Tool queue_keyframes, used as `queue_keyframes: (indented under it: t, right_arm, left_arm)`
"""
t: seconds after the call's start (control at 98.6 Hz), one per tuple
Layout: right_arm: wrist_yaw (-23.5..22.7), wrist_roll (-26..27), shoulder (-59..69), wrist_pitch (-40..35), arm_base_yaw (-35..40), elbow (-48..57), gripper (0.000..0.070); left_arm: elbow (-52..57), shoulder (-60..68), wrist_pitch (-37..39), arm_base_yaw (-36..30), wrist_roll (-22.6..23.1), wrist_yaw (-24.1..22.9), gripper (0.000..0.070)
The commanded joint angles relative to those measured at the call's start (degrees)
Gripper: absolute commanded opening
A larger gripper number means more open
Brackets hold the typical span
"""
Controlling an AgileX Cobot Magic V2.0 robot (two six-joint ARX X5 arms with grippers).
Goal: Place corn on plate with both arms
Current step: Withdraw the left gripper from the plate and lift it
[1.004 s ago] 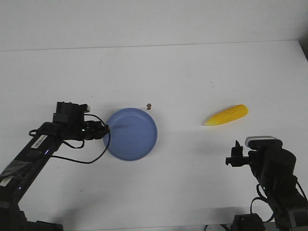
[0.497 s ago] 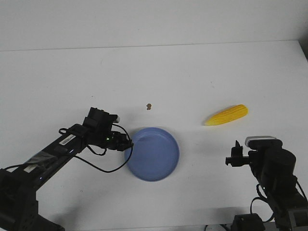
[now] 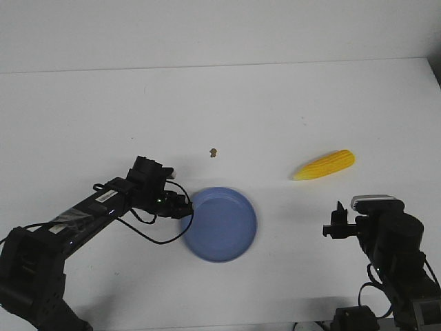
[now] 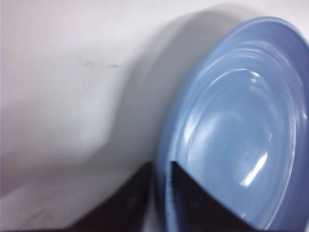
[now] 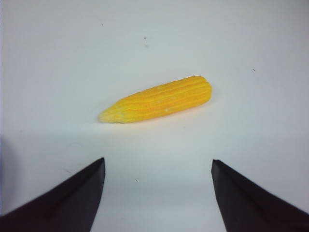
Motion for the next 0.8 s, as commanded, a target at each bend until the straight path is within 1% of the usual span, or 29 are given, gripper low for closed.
queue_keyframes:
  t: [0.0, 0.03, 0.061, 0.122, 0.365, 0.466, 0.568, 0.588, 0.629, 0.73, 0.76, 0.791]
  right_arm:
    - [-0.07, 0.61, 0.17, 0.48, 0.0, 0.87, 0.0466]
    - [-0.07, 0.61, 0.17, 0.48, 0.0, 0.87, 0.0466]
    - [-0.04, 0.61, 0.17, 0.5, 0.0, 0.87, 0.0466]
    - [-0.07, 0.61, 0.17, 0.5, 0.0, 0.87, 0.0466]
    - [-0.07, 0.61, 0.17, 0.81, 0.0, 0.87, 0.0466]
    - [-0.07, 0.63, 0.17, 2.34, 0.0, 0.87, 0.0466]
    - [-0.07, 1.2, 0.17, 3.15, 0.0, 0.87, 0.0467]
    - [-0.04, 1.6, 0.17, 3.15, 0.0, 0.87, 0.0473]
    - [-0.04, 2.86, 0.2, 3.15, 0.0, 0.87, 0.0504]
    - [0.02, 6.03, 0.66, 3.17, 0.0, 0.87, 0.0628]
    - [0.11, 6.97, 0.96, 3.17, -0.02, 0.87, 0.0643]
    - [0.39, 7.76, 1.27, 3.17, 0.0, 0.87, 0.0643]
  left_arm:
    - [0.48, 0.63, 0.07, -0.33, 0.04, 0.66, 0.0366]
    - [0.48, 0.63, 0.07, -0.33, 0.07, 0.66, 0.0427]
    - [0.48, 0.63, 0.09, -0.33, 0.07, 0.68, 0.0467]
    - [0.48, 0.61, 0.2, -0.31, 0.07, 0.68, 0.0508]
    - [0.48, -3.5, 2.51, 1.51, 0.28, 0.33, 0.051]
    - [0.48, -7.93, 3.04, 3.1, 1.27, -4.5, 0.051]
    - [0.48, -12.74, 1.73, 4.98, 4.11, -12.0, 0.0509]
    - [0.48, -13.84, 1.14, 5.49, 4.98, -14.14, 0.0509]
    - [0.48, -15.63, -0.11, 6.36, 6.19, -17.81, 0.0509]
    - [0.48, -19.61, -3.98, 8.7, 8.76, -26.82, 0.051]
    - [0.48, -20.7, -5.05, 9.49, 9.05, -28.65, 0.051]
    - [0.48, -21.66, -5.92, 10.34, 9.29, -29.9, 0.051]
